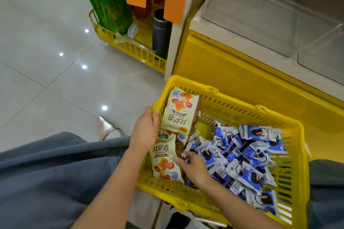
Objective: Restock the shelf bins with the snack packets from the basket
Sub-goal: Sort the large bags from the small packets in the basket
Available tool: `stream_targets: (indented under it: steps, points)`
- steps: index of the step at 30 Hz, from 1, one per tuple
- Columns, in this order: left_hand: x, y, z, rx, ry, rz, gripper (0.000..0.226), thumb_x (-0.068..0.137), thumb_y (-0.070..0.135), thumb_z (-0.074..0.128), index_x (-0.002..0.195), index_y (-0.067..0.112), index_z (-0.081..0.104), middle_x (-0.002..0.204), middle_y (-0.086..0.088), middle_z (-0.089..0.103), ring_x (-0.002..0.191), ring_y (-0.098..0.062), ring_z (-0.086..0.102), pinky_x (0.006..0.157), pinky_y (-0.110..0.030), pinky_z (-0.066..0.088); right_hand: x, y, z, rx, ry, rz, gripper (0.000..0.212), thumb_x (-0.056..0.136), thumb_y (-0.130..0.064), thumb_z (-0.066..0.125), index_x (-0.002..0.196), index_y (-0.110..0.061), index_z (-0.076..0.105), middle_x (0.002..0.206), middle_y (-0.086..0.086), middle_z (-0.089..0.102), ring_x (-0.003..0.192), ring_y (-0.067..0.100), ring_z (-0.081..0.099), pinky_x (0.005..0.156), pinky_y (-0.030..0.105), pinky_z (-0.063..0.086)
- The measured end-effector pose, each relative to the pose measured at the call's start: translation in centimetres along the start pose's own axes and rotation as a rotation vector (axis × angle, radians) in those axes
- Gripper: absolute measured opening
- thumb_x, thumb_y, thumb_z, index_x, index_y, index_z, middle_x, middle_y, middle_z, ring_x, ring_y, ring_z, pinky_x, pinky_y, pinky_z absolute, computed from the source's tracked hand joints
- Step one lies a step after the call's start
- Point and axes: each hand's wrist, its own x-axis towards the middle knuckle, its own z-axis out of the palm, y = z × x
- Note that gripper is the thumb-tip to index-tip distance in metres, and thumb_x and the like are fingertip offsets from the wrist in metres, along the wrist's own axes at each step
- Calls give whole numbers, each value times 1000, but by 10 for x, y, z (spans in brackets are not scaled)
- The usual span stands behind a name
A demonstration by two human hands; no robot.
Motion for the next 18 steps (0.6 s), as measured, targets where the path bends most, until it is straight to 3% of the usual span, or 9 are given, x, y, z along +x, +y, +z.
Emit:
stream_targets:
  steps: [4,6,8,9,10,14,16,18]
  points:
    - [0,1,0,4,13,7,28,99,38,27,86,16,39,67,3,49,58,-10,46,47,-25,27,-1,3,-8,211,22,102,36,91,-24,59,117,1,58,115,15,65,108,28,61,99,46,46]
    - [0,1,0,0,17,7,28,99,38,27,85,17,38,66,3,48,58,-9,46,47,-24,27,-1,2,-6,160,16,65,32,91,-24,59,116,-3,55,107,6,66,100,19,63,93,33,50]
    - [0,2,-1,-6,19,1,27,99,38,28,85,17,37,66,4,47,59,-8,45,47,-24,26,0,-2,-2,91,-20,24,37,87,-29,65,115,-16,45,95,-11,60,90,3,61,74,10,49]
    - [0,2,-1,-8,20,-1,27,99,38,28,84,17,37,66,5,47,59,-8,45,47,-24,26,1,-5,2,67,-27,10,42,83,-33,69,112,-21,40,92,-17,57,89,-1,59,68,5,46]
    - [0,2,-1,-8,22,-1,26,99,38,28,84,18,36,66,5,46,59,-8,44,47,-25,26,3,-10,6,43,-6,-3,47,79,-39,71,110,-24,39,91,-19,56,89,-1,60,68,6,46]
    - [0,2,-1,-28,17,-10,26,99,38,29,85,18,38,66,5,47,59,-9,46,47,-24,27,7,-29,15,-279,172,-74,58,74,-61,64,115,-21,57,101,-8,68,95,13,63,80,31,53]
    - [-1,1,-2,-107,-1,-61,27,98,41,32,90,18,44,71,5,51,66,-14,51,53,-25,33,1,-28,8,-424,219,-153,55,76,-65,59,112,-24,58,95,-7,69,86,13,65,69,29,53]
    - [-6,-3,-5,-156,-14,-120,30,97,43,33,96,18,49,82,3,55,77,-17,53,65,-29,38,-8,-19,-5,-405,227,-234,44,79,-63,57,107,-29,56,87,-11,68,76,6,64,62,25,53]
